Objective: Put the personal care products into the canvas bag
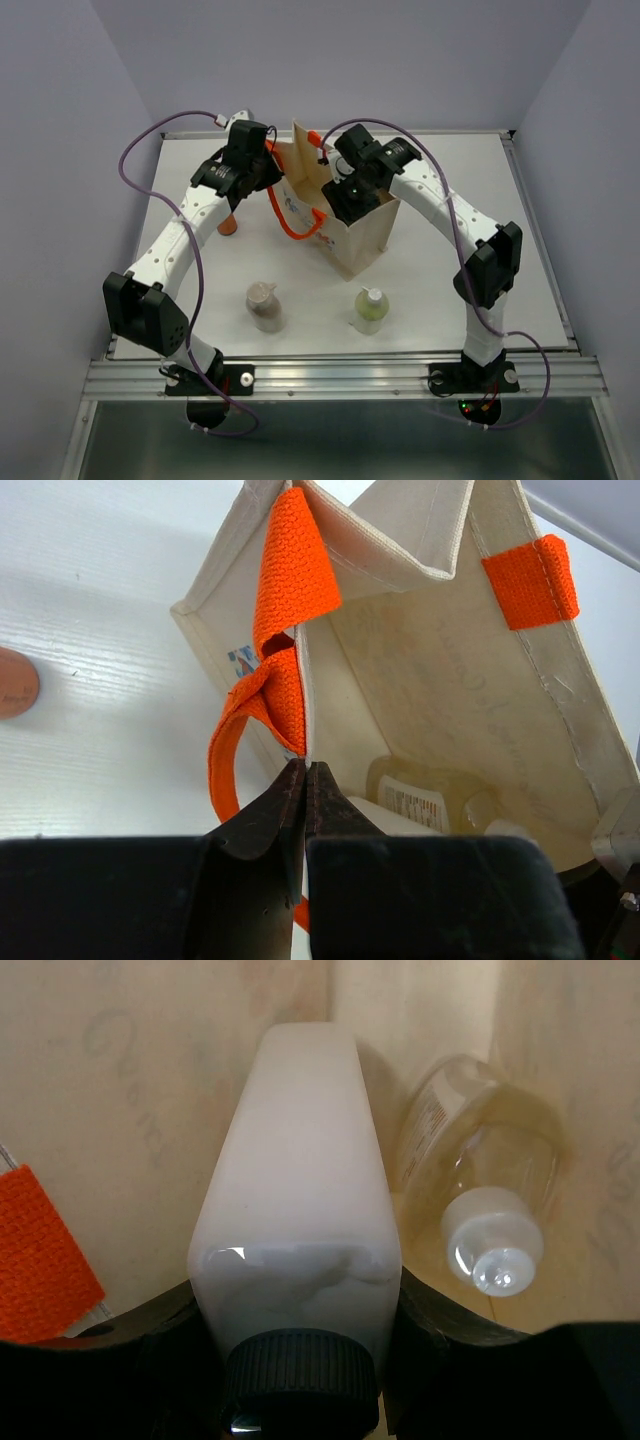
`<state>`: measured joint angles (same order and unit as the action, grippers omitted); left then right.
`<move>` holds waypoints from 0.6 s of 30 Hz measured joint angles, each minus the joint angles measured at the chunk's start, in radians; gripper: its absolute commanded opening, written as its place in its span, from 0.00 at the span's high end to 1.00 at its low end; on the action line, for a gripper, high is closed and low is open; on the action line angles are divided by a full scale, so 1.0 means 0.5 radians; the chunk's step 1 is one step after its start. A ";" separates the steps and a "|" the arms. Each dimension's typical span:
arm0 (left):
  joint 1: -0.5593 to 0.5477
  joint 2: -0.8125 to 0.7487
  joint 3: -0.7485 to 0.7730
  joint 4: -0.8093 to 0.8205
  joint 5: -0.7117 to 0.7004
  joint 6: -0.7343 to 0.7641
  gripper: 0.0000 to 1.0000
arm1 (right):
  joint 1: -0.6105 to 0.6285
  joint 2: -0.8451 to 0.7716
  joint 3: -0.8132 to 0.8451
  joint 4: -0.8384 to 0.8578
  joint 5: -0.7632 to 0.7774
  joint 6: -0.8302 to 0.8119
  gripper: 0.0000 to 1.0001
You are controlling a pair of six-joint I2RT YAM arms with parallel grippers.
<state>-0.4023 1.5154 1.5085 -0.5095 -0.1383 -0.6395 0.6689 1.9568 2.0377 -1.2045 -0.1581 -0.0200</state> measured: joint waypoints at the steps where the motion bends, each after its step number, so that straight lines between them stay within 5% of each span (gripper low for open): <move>1: -0.001 0.000 0.003 -0.006 -0.001 0.001 1.00 | 0.000 -0.011 -0.014 -0.001 -0.008 -0.002 0.99; 18: -0.004 0.000 0.021 -0.009 0.006 0.008 1.00 | 0.000 0.221 -0.047 -0.060 0.170 0.027 0.99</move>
<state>-0.4042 1.5154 1.5188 -0.5140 -0.1352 -0.6357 0.6689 2.0674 2.0140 -1.2346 -0.0731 -0.0063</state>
